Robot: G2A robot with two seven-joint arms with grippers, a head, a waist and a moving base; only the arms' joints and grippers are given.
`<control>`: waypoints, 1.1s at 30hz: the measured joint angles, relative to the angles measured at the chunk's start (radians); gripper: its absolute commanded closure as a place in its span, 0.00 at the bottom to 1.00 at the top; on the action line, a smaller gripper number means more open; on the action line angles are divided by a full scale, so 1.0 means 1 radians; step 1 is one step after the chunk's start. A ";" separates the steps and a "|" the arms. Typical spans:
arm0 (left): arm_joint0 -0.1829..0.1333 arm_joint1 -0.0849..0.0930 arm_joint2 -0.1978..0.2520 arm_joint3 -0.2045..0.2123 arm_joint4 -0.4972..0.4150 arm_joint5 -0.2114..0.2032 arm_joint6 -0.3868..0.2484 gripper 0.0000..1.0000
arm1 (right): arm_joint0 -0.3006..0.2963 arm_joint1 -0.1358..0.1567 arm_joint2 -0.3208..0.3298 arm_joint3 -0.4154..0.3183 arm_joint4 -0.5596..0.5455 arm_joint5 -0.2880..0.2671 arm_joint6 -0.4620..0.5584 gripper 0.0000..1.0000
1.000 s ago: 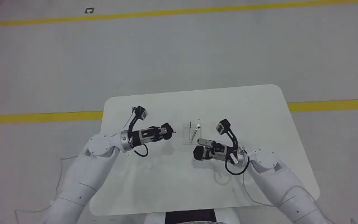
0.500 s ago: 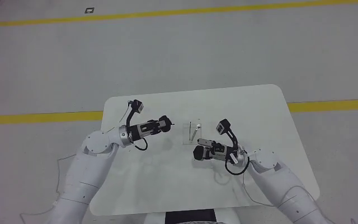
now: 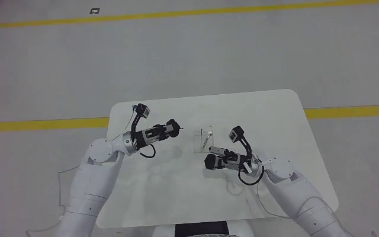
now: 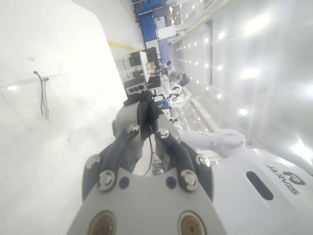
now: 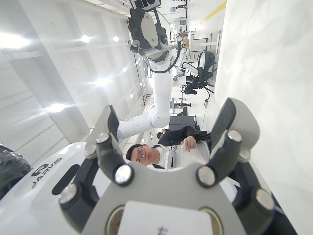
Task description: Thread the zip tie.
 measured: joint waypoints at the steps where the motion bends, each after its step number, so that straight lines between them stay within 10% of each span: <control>1: 0.000 0.000 0.000 0.000 0.000 0.000 0.000 1.00 | 0.000 0.000 0.000 -0.001 -0.002 0.001 -0.002 0.00; 7: 0.000 0.000 0.000 0.000 0.000 0.000 0.000 1.00 | 0.003 0.008 -0.003 -0.128 -0.268 0.097 -0.178 0.00; 15: 0.000 0.000 0.000 0.000 0.000 0.000 0.000 1.00 | 0.002 0.008 -0.069 -0.284 -0.714 0.399 -0.420 0.00; 33: 0.000 0.000 0.000 0.000 0.000 0.000 0.000 1.00 | 0.033 0.005 -0.098 -0.290 -0.795 0.417 -0.405 0.00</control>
